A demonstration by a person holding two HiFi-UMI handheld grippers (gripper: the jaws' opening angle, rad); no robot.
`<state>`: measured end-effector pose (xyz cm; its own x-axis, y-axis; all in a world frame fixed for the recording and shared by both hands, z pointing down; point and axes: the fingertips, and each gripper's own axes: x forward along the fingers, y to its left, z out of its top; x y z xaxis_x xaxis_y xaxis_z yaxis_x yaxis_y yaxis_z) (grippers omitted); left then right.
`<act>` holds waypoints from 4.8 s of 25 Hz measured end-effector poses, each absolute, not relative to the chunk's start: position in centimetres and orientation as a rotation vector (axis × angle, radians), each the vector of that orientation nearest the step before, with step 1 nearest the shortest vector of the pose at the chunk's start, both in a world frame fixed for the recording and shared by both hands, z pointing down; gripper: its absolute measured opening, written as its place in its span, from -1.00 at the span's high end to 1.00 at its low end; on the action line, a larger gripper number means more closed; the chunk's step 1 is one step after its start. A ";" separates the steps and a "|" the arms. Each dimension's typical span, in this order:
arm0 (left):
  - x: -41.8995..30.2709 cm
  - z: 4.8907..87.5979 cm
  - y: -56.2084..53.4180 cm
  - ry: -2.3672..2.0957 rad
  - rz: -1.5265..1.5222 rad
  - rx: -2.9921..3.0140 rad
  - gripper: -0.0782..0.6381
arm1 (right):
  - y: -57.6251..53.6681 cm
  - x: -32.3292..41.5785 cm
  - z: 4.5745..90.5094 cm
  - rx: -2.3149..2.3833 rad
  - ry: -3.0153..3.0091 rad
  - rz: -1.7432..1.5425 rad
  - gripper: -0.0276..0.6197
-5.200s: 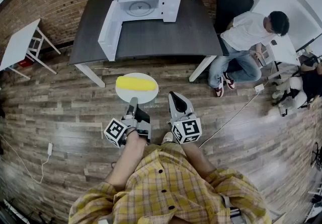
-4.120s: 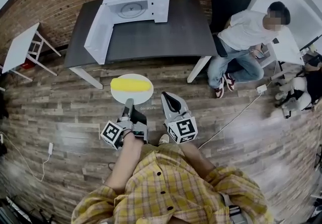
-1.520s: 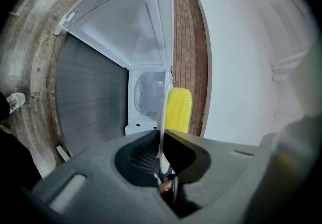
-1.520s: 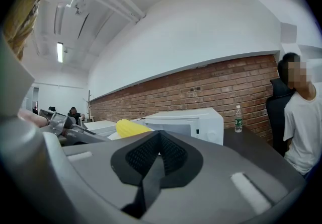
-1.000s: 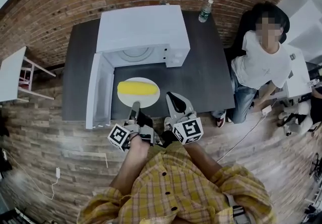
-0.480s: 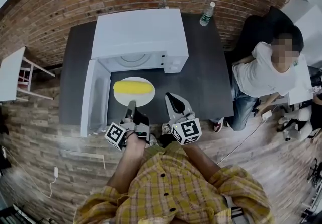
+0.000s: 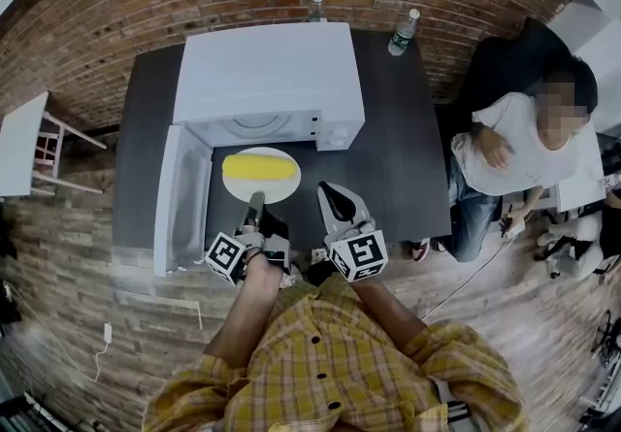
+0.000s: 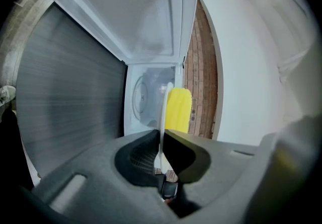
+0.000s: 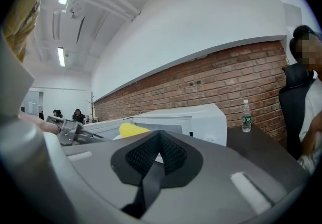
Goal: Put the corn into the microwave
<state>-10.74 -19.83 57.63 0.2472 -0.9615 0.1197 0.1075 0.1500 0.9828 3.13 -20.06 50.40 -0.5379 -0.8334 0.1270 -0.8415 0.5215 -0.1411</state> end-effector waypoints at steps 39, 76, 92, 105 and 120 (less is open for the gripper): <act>-12.1 67.9 -30.2 -1.110 -0.942 1.065 0.71 | -23.8 4.4 51.5 1.459 -2.672 0.289 0.91; -12.3 72.2 -34.6 -1.202 -0.896 0.992 0.72 | -25.2 4.9 52.4 1.450 -2.655 0.310 0.91; -12.8 71.9 -36.6 -1.209 -0.906 0.969 0.71 | -25.2 4.5 52.8 1.436 -2.656 0.322 0.91; -12.3 72.0 -37.8 -1.220 -0.907 0.943 0.70 | -25.5 4.9 52.8 1.449 -2.648 0.324 0.91; -12.1 72.5 -37.5 -1.190 -0.866 0.914 0.49 | -25.3 4.6 52.5 1.451 -2.651 0.317 0.91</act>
<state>-12.14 -37.51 72.52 0.1618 -0.9142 0.3715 0.0724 0.3864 0.9195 4.55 -25.26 52.55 -0.5401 -0.8202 0.1886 -0.8416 0.5236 -0.1327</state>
